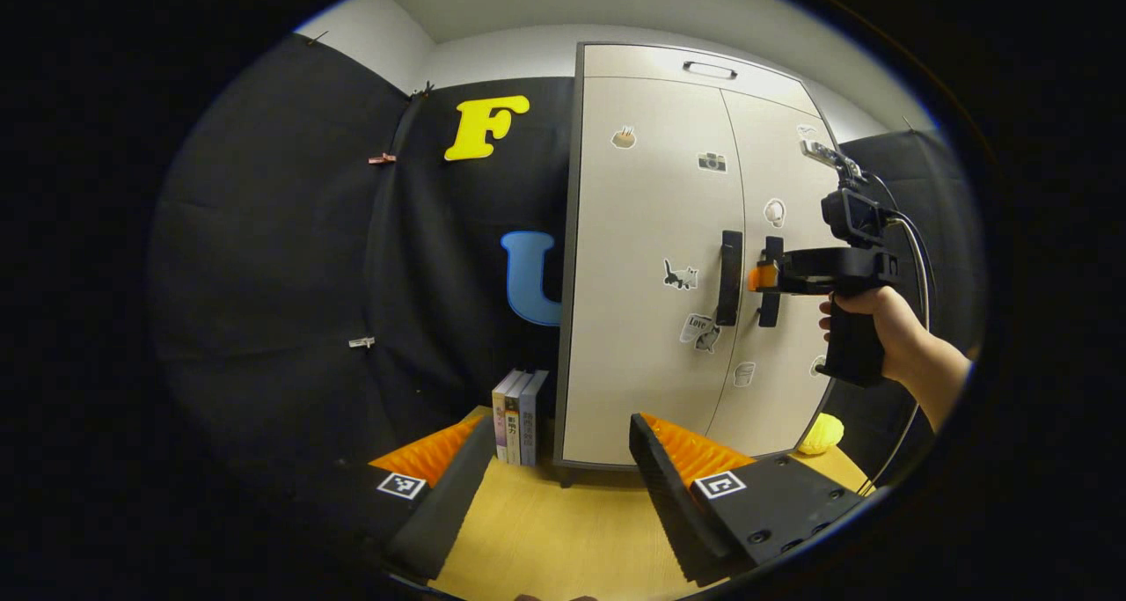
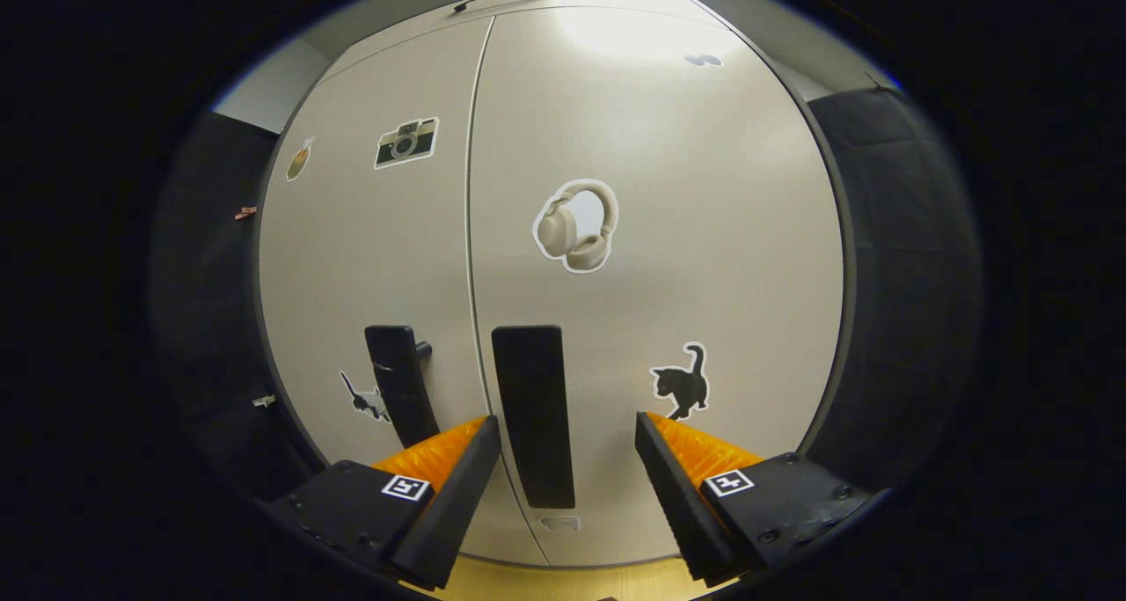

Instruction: Open the right door of the double-door shoe cabinet with the right hand, and open the left door with the left hand.

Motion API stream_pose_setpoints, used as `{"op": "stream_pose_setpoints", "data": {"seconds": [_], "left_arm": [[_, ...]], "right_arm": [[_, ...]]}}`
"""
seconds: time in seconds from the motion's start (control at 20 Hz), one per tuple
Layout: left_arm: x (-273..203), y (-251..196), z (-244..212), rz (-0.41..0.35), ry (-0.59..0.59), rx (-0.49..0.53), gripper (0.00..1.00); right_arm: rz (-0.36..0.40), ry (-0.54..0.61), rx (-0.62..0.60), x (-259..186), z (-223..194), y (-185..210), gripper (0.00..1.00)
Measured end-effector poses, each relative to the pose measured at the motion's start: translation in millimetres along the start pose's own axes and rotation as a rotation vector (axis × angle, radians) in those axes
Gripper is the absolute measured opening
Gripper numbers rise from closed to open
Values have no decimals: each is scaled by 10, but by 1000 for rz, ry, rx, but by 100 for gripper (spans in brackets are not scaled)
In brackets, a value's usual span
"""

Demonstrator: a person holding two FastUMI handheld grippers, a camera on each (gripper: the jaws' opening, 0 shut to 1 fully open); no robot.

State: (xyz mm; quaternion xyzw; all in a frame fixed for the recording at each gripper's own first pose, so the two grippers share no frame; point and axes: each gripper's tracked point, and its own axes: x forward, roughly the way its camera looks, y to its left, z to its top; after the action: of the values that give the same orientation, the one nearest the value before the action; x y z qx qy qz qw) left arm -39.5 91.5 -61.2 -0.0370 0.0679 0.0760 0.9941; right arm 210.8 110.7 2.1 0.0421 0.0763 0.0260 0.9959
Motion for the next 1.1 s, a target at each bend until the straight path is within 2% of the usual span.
{"op": "stream_pose_setpoints", "data": {"seconds": [0.1,0.25,0.3,0.35,0.4,0.5,0.55,0.65,0.8,0.85,1.0,1.1], "left_arm": [[-12,-1,-28,-5,10,-29,95],[-4,65,-64,8,17,-35,95],[-1,93,-74,13,21,-34,95],[7,115,-92,18,25,-35,95],[8,137,-95,21,28,-38,95],[7,158,-106,23,31,-48,95],[3,162,-120,24,33,-52,95],[-15,176,-138,24,36,-57,95],[-51,214,-164,34,43,-54,95],[-66,238,-174,40,45,-52,95],[-115,314,-196,53,55,-48,95],[-133,345,-184,55,55,-51,95]], "right_arm": [[-4,20,-8,28,-51,3,95],[-10,34,-11,61,-90,1,77],[-3,34,-3,77,-89,8,76],[9,36,3,62,-92,43,65],[29,41,12,48,-99,92,62],[28,40,5,87,-109,118,42],[26,45,-7,47,-110,112,37],[45,38,-1,57,-114,118,37],[69,41,24,51,-107,118,31],[71,47,20,45,-128,126,25],[81,47,15,59,-115,129,14],[89,62,30,34,-126,127,14]]}}
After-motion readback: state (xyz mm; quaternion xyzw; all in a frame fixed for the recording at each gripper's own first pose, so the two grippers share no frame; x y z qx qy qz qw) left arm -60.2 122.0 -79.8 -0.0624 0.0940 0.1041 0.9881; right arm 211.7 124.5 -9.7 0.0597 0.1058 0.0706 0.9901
